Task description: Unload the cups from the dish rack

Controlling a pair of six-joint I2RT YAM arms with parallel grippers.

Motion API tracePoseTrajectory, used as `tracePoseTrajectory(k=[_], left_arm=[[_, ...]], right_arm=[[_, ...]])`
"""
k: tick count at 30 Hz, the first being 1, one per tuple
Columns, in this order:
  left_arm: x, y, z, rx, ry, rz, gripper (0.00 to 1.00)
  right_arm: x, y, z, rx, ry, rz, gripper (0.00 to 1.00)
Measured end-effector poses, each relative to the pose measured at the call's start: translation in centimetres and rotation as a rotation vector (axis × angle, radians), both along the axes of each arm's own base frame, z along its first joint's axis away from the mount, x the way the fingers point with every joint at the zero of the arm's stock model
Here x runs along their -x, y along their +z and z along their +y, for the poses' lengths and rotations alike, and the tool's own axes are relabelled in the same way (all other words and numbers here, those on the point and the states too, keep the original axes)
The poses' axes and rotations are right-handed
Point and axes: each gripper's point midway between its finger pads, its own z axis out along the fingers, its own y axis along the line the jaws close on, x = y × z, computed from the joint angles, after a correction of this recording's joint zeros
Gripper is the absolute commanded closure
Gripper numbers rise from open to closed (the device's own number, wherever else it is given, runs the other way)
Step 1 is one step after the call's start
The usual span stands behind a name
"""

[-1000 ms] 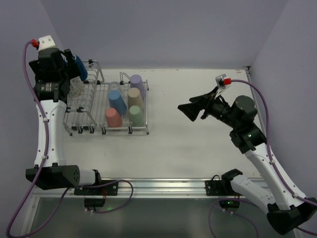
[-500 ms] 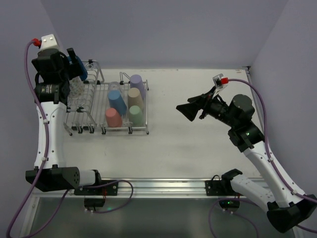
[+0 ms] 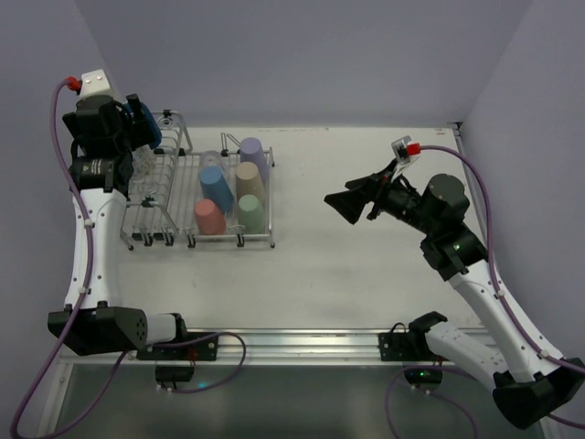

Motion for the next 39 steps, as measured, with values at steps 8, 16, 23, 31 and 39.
tracePoseTrajectory(k=[8, 16, 23, 31, 39], left_arm=[[-0.26, -0.11, 0.14, -0.011, 0.001, -0.009, 0.00], [-0.35, -0.26, 0.34, -0.031, 0.003, -0.035, 0.00], [-0.44, -0.27, 0.37, -0.038, 0.001, -0.041, 0.00], [-0.39, -0.48, 0.64, -0.047, 0.016, -0.058, 0.00], [-0.06, -0.56, 0.69, -0.053, 0.022, -0.095, 0.00]], right_arm=[[0.03, -0.13, 0.20, 0.002, 0.006, 0.004, 0.01], [-0.04, -0.33, 0.38, 0.009, 0.011, 0.005, 0.01], [-0.01, -0.34, 0.42, 0.009, 0.012, 0.005, 0.01], [0.08, -0.32, 0.52, 0.009, 0.017, 0.004, 0.01], [0.09, -0.33, 0.53, 0.010, 0.017, 0.005, 0.01]])
